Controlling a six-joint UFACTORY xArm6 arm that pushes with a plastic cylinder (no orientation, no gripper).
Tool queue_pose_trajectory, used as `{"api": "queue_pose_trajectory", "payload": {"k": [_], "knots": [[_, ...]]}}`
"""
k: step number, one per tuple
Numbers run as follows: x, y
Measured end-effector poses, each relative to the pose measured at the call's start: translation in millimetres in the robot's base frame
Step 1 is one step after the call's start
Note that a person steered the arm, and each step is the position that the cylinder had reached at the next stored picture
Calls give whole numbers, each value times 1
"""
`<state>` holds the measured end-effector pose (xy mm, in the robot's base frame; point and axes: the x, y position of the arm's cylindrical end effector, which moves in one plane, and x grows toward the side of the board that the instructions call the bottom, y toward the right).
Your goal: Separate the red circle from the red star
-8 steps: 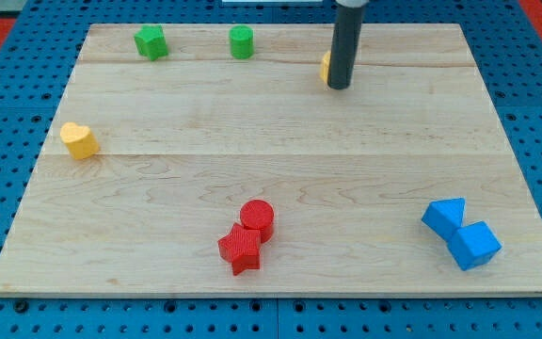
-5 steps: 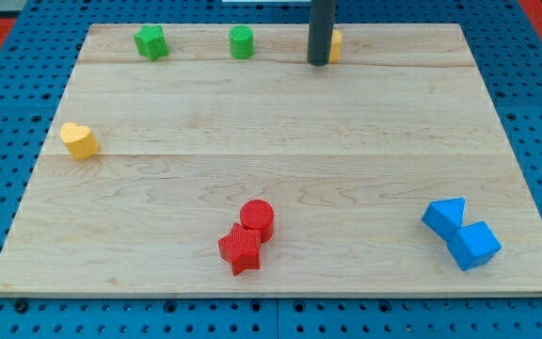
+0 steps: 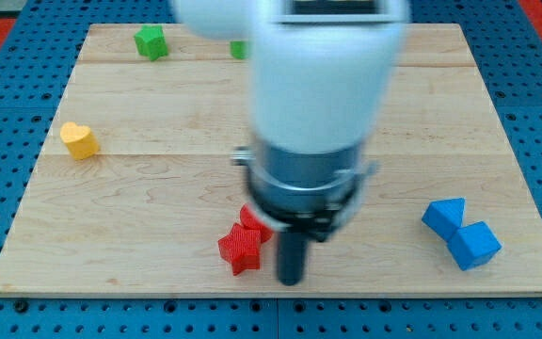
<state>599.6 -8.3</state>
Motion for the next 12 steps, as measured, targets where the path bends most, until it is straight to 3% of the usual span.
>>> {"api": "queue_pose_trajectory", "payload": {"k": [2, 5, 8, 9, 11, 12], "knots": [[-65, -26], [-105, 55], [-212, -69], [-183, -70], [-213, -120], [-230, -92]]}}
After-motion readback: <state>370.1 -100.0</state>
